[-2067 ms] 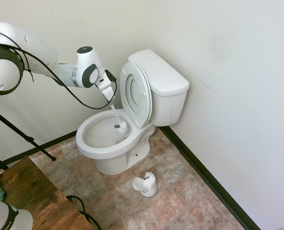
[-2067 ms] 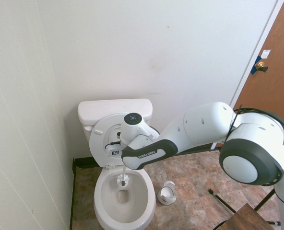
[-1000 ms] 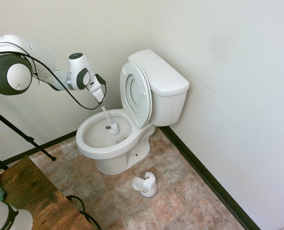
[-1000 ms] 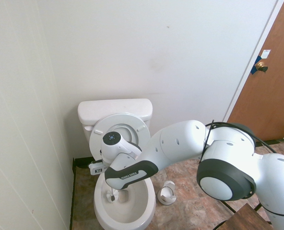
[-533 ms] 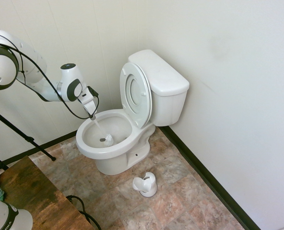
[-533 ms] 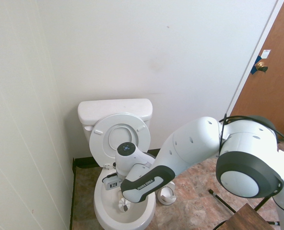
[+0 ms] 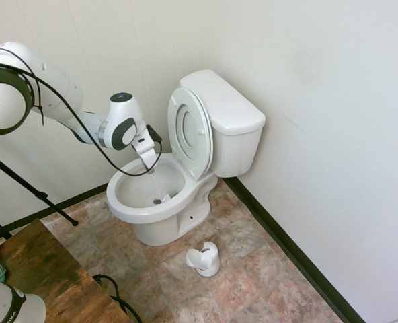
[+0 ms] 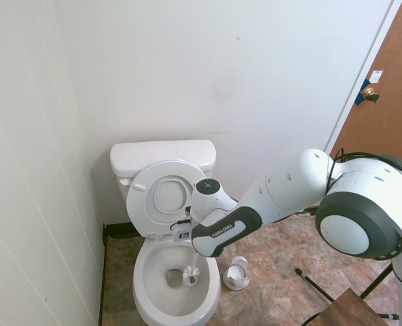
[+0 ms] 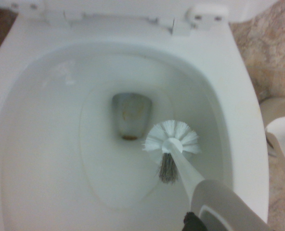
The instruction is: Clean the toilet
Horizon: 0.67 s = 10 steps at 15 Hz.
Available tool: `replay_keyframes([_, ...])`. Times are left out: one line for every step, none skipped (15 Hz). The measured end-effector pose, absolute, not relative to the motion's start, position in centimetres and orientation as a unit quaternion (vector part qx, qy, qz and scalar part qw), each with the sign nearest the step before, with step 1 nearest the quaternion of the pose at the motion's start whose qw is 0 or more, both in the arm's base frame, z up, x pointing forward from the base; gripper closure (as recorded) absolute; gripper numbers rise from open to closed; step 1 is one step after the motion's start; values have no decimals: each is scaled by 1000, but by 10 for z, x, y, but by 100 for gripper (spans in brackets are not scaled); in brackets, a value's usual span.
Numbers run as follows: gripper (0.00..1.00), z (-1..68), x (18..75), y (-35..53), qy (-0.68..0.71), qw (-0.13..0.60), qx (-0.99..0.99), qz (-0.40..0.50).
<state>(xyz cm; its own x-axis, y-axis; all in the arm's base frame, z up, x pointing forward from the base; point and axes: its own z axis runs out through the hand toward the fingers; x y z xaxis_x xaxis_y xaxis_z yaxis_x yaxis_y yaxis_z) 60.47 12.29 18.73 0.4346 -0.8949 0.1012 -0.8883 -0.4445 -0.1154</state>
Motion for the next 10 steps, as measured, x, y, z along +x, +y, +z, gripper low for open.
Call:
replay_keyframes([100, 185, 616, 122, 529, 25, -845, -79])
replay_keyframes([100, 183, 628, 124, 530, 28, -843, -86])
replay_keyframes([100, 182, 638, 128, 530, 32, -842, -93])
replay_keyframes([100, 182, 648, 136, 530, 38, -842, -100])
replay_keyframes([100, 183, 654, 146, 528, 44, -841, -104])
replay_keyframes([100, 184, 658, 156, 527, 49, -842, -107])
replay_keyframes([100, 188, 661, 163, 525, 53, -842, -110])
replay_keyframes([100, 191, 662, 165, 525, 55, -842, -111])
replay_keyframes([100, 195, 663, 163, 526, 54, -841, -112])
replay_keyframes([100, 201, 663, 160, 529, 52, -840, -112])
